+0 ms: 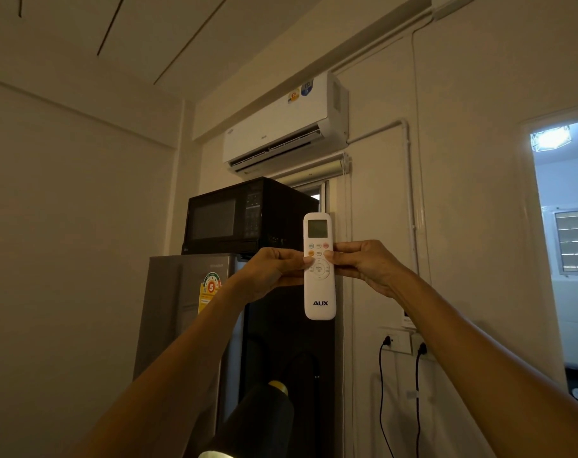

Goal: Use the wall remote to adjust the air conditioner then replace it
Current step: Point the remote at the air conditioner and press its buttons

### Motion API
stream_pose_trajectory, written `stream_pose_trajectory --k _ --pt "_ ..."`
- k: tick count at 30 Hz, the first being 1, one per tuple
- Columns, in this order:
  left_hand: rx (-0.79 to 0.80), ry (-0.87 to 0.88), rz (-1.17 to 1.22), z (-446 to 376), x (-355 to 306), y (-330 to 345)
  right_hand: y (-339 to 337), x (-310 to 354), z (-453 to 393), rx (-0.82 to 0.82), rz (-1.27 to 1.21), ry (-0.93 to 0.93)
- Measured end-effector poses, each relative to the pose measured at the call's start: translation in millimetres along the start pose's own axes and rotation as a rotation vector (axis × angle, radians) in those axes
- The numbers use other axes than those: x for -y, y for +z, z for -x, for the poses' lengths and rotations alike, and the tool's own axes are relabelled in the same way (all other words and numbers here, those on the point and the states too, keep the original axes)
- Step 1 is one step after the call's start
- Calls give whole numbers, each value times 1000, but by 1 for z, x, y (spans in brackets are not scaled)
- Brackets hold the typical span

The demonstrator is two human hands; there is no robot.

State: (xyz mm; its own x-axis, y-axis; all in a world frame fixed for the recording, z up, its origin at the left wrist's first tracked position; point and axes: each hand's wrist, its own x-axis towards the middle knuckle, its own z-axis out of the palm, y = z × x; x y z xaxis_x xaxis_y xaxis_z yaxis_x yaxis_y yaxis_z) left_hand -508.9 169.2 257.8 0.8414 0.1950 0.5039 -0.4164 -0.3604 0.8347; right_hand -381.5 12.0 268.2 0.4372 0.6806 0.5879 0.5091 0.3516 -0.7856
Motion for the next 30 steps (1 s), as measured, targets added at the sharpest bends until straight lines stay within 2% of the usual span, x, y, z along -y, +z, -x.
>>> stream_pose_trajectory --k 14,30 --pt "22 -32 25 3 21 15 -9 -17 12 -20 26 32" --pt "99 -88 31 -18 60 104 -81 -56 64 -160 46 123"
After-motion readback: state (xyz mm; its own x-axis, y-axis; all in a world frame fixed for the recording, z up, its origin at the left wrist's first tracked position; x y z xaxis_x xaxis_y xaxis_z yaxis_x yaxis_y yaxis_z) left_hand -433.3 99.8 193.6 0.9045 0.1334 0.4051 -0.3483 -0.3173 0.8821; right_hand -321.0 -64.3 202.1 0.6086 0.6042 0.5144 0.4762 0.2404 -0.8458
